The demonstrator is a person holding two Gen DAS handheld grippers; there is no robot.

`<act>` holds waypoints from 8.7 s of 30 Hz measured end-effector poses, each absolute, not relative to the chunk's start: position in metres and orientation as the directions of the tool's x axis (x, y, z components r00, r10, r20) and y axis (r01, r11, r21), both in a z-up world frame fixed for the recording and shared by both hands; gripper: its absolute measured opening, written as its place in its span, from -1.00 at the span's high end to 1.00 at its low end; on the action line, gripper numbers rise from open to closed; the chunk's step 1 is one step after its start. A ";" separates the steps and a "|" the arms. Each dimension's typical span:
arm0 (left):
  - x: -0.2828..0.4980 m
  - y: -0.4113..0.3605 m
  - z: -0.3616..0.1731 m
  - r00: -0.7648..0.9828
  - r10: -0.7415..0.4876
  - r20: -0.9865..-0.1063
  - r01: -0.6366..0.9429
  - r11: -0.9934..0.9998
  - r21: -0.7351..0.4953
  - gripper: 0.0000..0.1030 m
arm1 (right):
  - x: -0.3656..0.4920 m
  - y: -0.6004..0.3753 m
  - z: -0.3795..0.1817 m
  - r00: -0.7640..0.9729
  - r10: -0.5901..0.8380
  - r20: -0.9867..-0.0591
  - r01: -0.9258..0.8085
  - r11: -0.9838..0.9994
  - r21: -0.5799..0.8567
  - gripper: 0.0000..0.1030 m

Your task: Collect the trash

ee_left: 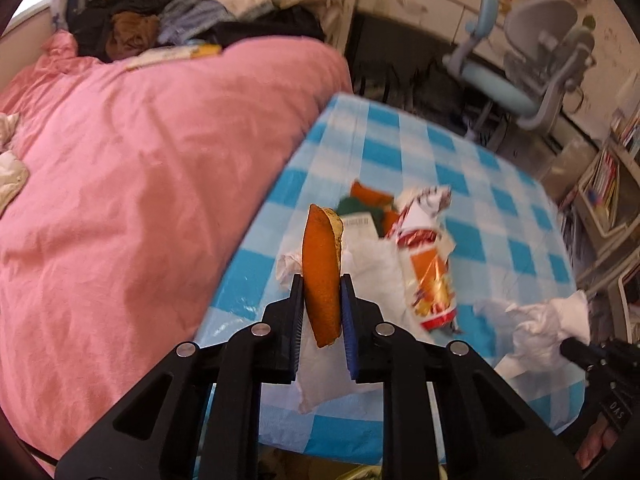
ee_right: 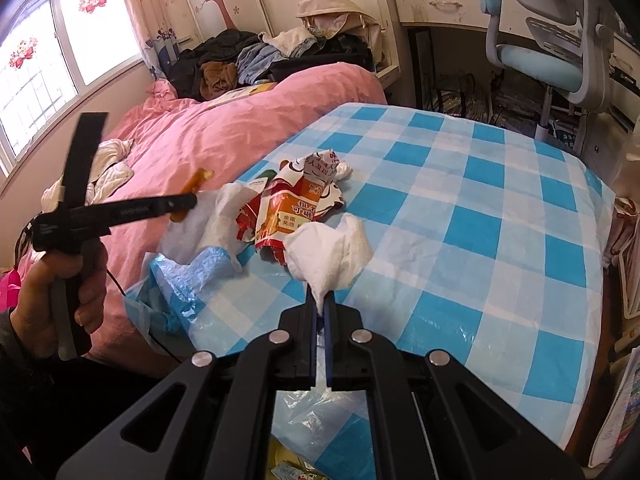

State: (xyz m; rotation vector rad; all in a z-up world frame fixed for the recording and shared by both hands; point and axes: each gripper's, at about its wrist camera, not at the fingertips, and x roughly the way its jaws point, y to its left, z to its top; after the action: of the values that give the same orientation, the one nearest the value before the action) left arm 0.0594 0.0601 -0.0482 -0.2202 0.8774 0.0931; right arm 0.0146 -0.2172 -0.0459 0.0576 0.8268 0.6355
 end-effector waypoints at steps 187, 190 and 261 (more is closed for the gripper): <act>0.069 0.058 -0.101 0.491 -0.094 -0.866 -0.311 0.910 -0.275 0.78 | -0.020 -0.169 -0.058 0.623 0.488 -0.612 -0.444 0.864 0.237 -0.62; 0.069 0.063 -0.091 0.502 -0.078 -0.862 -0.291 0.923 -0.253 0.83 | 0.003 -0.156 -0.057 0.623 0.483 -0.616 -0.449 0.865 0.223 -0.62; 0.054 -0.037 -0.043 0.651 -0.068 -0.756 0.102 0.995 -0.002 0.72 | 0.029 -0.213 -0.068 0.499 0.490 -0.715 -0.455 0.850 0.265 0.48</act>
State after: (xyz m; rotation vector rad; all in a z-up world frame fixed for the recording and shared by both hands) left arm 0.0540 -0.0373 -0.0434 0.0414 0.8572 -0.0967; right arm 0.0286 -0.2130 -0.0679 0.0434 0.8785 0.5718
